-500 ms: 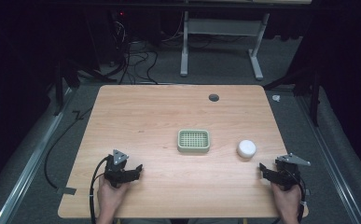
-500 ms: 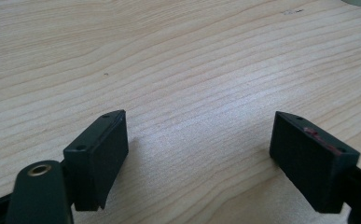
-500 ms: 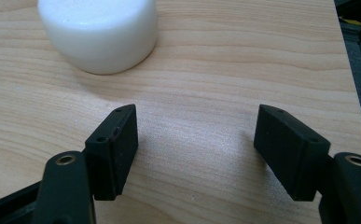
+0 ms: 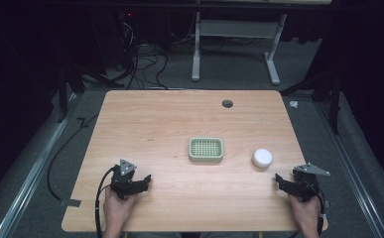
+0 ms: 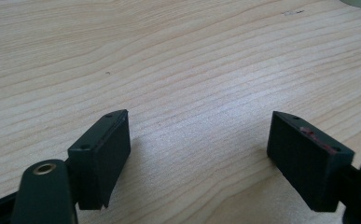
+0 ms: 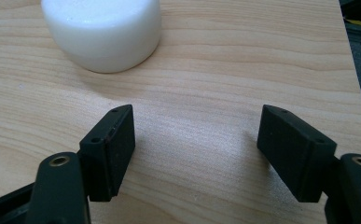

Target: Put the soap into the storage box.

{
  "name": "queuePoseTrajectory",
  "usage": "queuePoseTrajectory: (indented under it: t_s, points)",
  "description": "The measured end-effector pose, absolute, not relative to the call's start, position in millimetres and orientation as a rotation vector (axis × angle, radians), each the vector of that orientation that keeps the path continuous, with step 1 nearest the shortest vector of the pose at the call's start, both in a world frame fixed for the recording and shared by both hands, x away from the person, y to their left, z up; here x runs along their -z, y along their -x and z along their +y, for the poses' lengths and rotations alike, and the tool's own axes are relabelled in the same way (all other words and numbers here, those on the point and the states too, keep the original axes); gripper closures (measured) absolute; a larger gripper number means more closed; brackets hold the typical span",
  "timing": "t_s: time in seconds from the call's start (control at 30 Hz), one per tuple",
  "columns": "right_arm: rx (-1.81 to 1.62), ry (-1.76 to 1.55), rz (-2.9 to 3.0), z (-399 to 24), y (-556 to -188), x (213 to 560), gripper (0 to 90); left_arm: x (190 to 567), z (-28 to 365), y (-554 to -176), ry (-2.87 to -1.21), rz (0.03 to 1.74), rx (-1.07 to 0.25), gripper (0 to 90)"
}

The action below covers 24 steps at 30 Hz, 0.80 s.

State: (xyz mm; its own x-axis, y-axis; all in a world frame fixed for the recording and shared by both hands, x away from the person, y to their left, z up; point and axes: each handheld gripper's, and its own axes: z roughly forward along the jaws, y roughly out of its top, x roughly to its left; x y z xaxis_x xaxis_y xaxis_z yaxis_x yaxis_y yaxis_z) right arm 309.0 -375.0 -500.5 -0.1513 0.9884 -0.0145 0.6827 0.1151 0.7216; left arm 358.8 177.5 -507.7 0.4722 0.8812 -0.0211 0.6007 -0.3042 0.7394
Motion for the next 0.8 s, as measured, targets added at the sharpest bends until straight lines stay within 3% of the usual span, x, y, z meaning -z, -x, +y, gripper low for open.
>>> queuePoseTrajectory:
  t_s: [0.5,0.8]
  points:
    - [-0.801,-1.594,1.937,-373.8,-310.0,500.9,20.5,507.6,177.8,-358.4,-2.025,1.228,-0.517,23.0]
    - [-0.819,-1.611,1.922,-371.9,-306.4,500.3,21.0,507.5,177.9,-358.4,-2.027,1.227,-0.517,23.0]
